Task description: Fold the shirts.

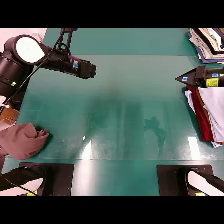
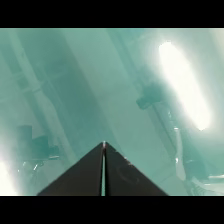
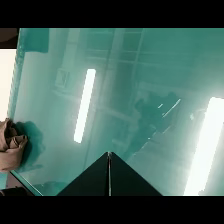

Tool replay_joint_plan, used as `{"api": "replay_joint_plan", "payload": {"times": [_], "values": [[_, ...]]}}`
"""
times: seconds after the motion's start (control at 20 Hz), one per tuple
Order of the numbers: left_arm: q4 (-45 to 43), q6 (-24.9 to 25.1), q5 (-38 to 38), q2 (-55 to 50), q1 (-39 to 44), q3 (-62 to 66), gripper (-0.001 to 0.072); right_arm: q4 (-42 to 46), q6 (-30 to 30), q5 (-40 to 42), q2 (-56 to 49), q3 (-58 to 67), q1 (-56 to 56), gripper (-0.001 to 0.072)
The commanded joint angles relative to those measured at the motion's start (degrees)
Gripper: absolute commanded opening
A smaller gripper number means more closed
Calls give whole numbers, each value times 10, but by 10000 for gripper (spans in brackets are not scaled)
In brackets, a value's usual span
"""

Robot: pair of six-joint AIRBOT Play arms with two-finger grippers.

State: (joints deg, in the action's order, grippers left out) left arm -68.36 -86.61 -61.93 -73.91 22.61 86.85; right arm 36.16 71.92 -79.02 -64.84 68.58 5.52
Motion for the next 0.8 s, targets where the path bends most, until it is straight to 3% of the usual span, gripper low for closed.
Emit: {"api": "replay_joint_plan", "payload": {"times": [0.0,0.5,0.65,0.75], "values": [[0,0,0,0,0,0,27,0,0,0,0,0,0,16],[1,-2,2,0,0,0,27,0,0,-2,0,0,-1,16],[10,-3,46,0,-2,1,27,0,0,-3,0,0,-1,16],[-16,-4,-24,9,-26,14,26,0,0,-8,0,0,-1,16]]}}
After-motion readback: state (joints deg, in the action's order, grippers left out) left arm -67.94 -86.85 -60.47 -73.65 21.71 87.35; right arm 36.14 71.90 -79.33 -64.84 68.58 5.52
